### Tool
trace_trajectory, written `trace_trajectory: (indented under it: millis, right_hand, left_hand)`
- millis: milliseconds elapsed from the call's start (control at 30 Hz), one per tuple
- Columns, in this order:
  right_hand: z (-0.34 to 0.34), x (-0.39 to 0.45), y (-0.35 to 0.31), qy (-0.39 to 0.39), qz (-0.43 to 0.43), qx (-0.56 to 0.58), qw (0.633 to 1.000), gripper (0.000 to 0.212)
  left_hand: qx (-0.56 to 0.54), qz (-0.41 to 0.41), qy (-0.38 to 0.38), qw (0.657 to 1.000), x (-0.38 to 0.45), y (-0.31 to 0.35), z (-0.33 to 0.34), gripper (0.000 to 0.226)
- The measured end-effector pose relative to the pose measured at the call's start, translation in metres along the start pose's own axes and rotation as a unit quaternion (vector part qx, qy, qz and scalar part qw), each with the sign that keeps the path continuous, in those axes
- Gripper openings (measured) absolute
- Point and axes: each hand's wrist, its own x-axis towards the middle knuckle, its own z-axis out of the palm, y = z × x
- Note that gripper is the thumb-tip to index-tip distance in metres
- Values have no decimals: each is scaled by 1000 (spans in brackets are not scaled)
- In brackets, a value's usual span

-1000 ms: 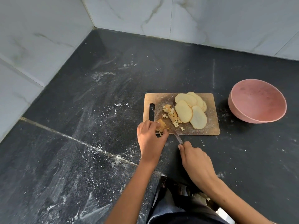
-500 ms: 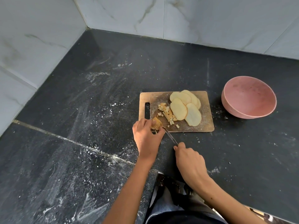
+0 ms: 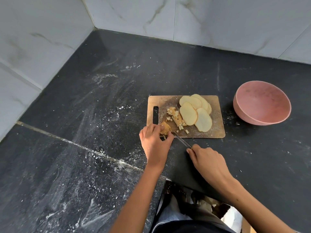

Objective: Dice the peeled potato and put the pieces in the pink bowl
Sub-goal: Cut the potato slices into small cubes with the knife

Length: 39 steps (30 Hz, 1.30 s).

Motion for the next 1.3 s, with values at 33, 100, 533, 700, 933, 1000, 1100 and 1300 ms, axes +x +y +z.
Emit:
trace_trajectory:
  millis: [33,100,533,700,933,1000,1100,1300]
  right_hand:
    - [-2,1,4,0,-1,-3,1000,31]
    - [-7,6,13,5,4,-10,1000,32]
    - [-18,34,-23,13,-43,-8,999,37]
    - [-16,37,-22,2,-53,-12,999,38]
    - [-16,38,-27,-13,-59,-39,997,36]
    - [-14,44,-31,-28,-56,-44,997,30]
    - [-11,52,-37,-62,-48,-53,996,17]
    - [-4,33,-27,-58,-43,-67,995,22]
  left_hand:
    - [-1,0,1,1000,0,0,0,16]
    - [-3,0,2,1000,0,0,-1,16]
    - [-16,5,-14,1000,1,0,-5,18]
    - [-35,7,-36,999,4,-5,-7,18]
    - [-62,9,-49,997,6,-5,-8,16]
    - [-74,5,-57,996,6,-5,-8,15]
    - [-76,10,-63,995,7,-7,-8,15]
    - [-83,12,-63,995,6,-5,-9,14]
